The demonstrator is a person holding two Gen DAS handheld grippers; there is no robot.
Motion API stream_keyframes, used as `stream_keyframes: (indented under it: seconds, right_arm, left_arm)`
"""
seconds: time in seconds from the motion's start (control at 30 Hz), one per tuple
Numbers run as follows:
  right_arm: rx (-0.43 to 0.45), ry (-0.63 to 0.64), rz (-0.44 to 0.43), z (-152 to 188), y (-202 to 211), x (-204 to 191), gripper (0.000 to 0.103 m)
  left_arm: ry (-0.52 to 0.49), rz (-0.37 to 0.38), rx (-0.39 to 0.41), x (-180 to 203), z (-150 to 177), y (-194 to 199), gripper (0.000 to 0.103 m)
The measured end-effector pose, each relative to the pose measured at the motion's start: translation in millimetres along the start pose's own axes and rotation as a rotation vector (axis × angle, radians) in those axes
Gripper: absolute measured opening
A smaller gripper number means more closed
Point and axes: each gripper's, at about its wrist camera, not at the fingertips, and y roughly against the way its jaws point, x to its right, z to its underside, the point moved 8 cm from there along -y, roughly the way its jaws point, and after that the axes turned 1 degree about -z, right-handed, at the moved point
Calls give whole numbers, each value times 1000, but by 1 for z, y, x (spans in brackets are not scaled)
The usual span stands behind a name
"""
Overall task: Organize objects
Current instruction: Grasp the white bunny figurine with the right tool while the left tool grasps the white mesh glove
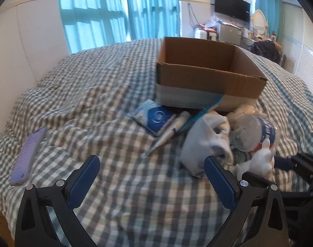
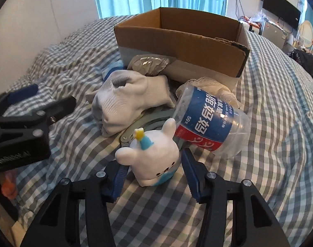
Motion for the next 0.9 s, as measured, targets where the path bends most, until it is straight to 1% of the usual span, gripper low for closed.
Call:
stream_keyframes:
  seconds: [0.13,0.3,0.33,0.37,0.4,0.43,0.47,0.5,0.57,0.6,0.67,0.77,0.87,0.9]
  right_arm:
    - [36,9,41,-4,13,16,51]
    - [69,-18,94,-8,30,43,51]
    - [74,-27,104,-9,32,48,51]
    - [77,-32,105,-8,33,52,51]
    - [78,-35,104,-8,37,54,51]
    - [80,-37,103,-7,39,57,51]
    - [81,-38,103,-7,41,57,51]
    - [84,-37,104,-6,44,59,50]
    - [87,-35,105,-5,48,61,50]
    - [89,-34,106,-5,50,61,50]
    - [99,-31,105,-6,56,63,50]
    - [104,-26,106,-8,61,61,50]
    - [117,-21,103,-10,70,56,50]
    - [122,-17,102,-10,70,52,49]
  left_arm:
    - [-37,65,-19,28,-2,-7,103]
    - [-86,98,-29,60,-7,-22,103]
    - [-95,95,-27,64,-8,-25,99]
    - [-100,91,-15,67,-10,-26,92]
    - [-105,98,6,71,-13,-26,88]
    - [-107,109,11,73,-15,-27,82]
    - [-109,125,3,77,-15,-30,73]
    - [-112,122,-9,77,-14,-33,67]
    - [-127,70,-13,75,-12,-35,46]
    - [-132,62,-15,74,-10,-34,45]
    - [-118,89,-24,70,-10,-30,42]
    - [-82,129,-20,65,-11,-15,40]
    - [-67,126,-5,57,-14,0,40]
    - [-60,128,10,54,-17,8,39]
